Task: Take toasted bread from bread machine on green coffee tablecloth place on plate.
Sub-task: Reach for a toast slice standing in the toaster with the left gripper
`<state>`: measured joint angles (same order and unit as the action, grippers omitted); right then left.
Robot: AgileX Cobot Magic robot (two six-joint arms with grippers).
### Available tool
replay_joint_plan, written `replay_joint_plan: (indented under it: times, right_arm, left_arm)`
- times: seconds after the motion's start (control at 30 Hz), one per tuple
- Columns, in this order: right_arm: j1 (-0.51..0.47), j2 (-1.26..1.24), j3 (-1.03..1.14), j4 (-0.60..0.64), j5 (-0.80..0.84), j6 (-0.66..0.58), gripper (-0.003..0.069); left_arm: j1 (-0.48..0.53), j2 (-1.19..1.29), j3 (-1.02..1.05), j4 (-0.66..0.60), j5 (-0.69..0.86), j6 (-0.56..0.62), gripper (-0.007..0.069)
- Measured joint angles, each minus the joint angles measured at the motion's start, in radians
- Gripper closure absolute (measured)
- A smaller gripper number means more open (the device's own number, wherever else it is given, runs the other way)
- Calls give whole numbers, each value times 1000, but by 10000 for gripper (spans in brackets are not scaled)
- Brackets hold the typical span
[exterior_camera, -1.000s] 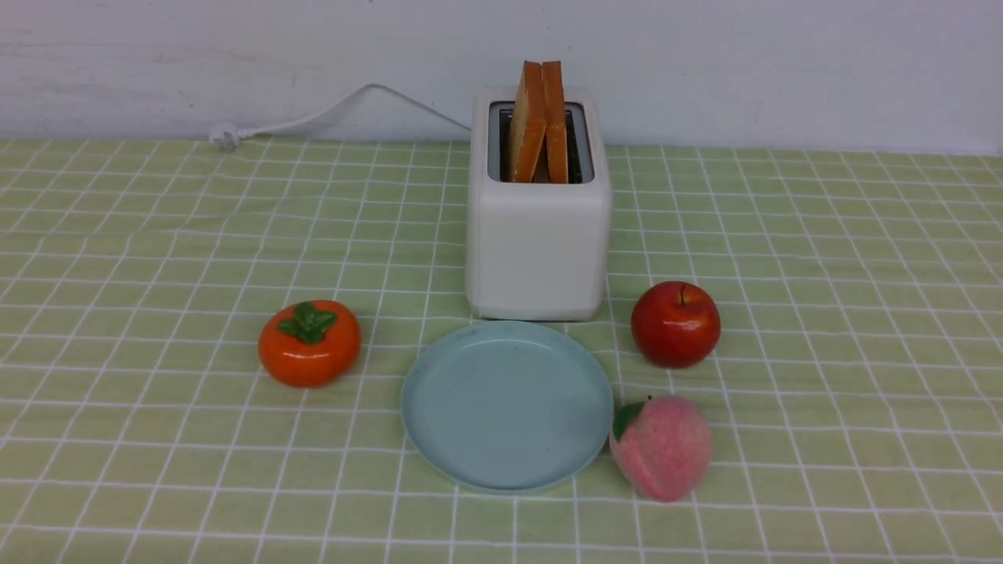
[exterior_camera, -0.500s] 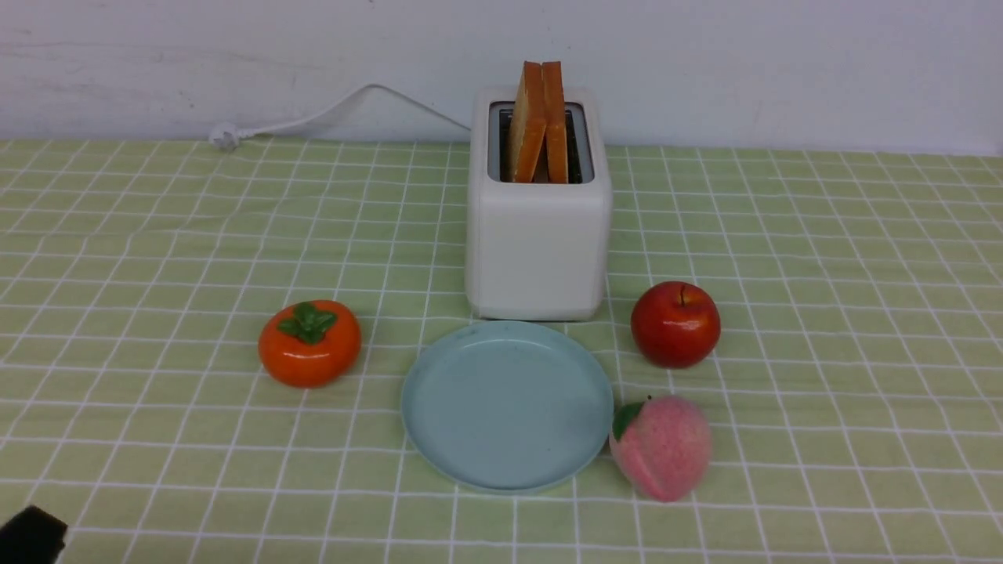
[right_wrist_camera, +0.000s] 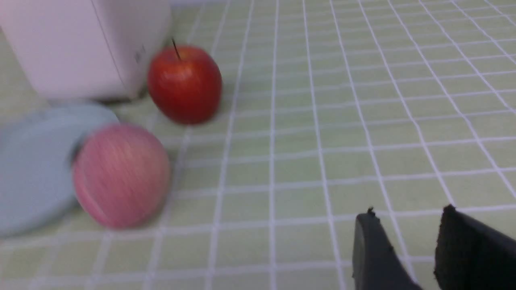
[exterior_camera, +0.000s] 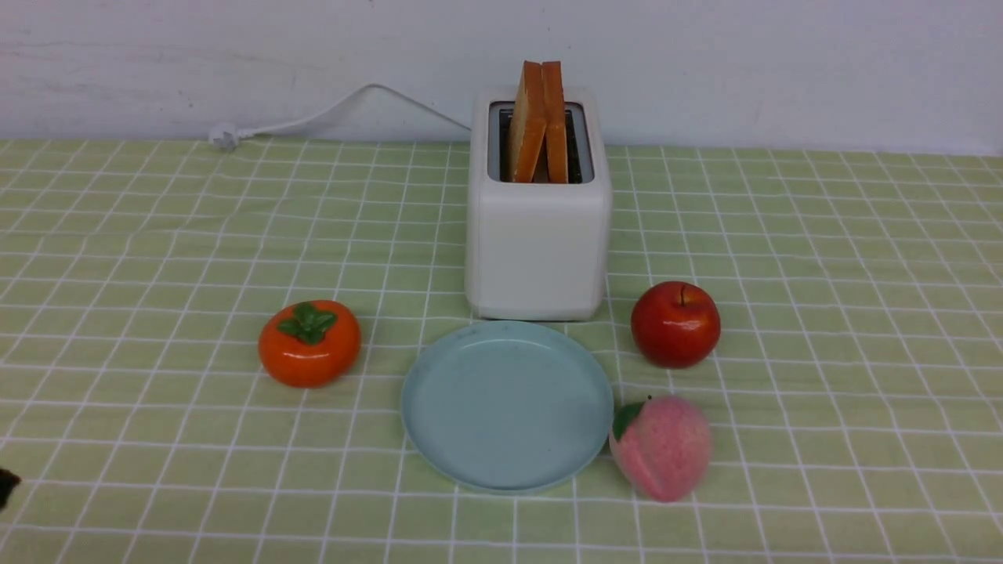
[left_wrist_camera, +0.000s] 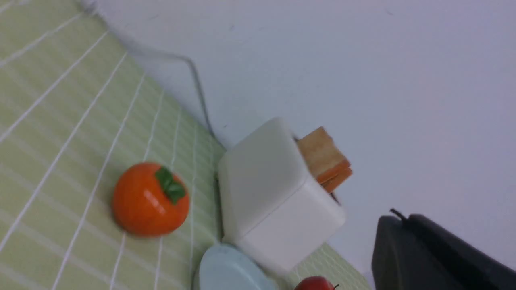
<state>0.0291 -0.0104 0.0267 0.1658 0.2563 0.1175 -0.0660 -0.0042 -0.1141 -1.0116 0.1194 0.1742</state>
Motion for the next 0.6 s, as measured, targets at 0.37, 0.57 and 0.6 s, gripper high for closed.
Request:
replay_joint_plan:
  times: [0.37, 0.57, 0.6]
  right_arm:
    - [0, 2, -23, 254, -168, 130, 425]
    - [0, 169, -301, 258, 207, -21, 525]
    - [0, 224, -380, 258, 297, -102, 554]
  left_arm:
    - [0, 445, -249, 4, 58, 338, 638]
    - [0, 764, -429, -59, 106, 495, 638]
    - [0, 848, -484, -91, 142, 541, 638]
